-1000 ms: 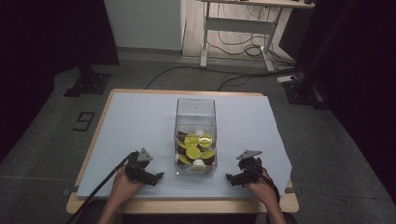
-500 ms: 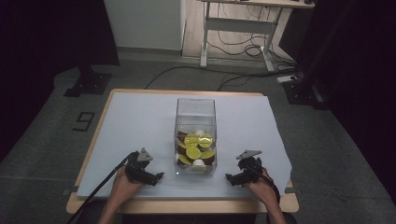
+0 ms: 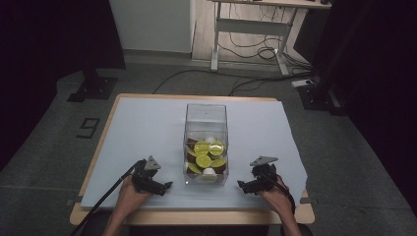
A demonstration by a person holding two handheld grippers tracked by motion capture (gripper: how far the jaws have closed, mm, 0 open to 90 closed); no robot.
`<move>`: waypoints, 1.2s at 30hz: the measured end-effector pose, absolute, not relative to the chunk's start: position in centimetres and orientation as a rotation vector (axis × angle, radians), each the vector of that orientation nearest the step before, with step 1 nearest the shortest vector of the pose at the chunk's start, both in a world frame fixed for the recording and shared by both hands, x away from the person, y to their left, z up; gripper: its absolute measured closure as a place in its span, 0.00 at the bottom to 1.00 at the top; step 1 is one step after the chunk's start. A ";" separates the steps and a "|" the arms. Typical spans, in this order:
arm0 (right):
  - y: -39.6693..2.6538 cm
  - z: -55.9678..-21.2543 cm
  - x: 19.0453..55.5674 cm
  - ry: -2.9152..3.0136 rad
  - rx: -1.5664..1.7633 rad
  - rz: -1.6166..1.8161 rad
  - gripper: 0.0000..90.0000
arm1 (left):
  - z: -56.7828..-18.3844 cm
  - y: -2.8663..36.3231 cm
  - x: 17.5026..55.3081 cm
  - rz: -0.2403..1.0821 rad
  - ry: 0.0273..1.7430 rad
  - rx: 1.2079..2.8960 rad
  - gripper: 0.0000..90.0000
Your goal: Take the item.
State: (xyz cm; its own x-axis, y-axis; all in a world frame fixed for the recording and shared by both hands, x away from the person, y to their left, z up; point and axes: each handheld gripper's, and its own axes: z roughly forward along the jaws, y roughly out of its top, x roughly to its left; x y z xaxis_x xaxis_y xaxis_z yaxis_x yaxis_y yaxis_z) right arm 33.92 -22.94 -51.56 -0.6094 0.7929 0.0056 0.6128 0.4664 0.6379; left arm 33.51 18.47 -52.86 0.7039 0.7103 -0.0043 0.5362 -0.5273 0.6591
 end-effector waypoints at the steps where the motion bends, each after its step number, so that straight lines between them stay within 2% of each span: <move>1: -22.9 -51.5 33.9 2.429 1.194 0.887 0.00 | -52.9 18.5 33.5 0.350 0.946 2.263 0.00; 36: -22.3 -47.5 33.8 2.331 1.164 1.089 0.00 | -52.9 18.5 33.5 0.347 0.946 2.265 0.00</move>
State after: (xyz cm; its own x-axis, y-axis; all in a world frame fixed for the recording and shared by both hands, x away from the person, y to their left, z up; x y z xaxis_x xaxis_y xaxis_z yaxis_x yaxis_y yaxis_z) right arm 33.79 -22.25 -47.45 -0.6185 0.7841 0.0521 0.5432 0.3787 0.7493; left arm 33.53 18.48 -52.86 0.7046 0.7096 -0.0058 0.5370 -0.5279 0.6580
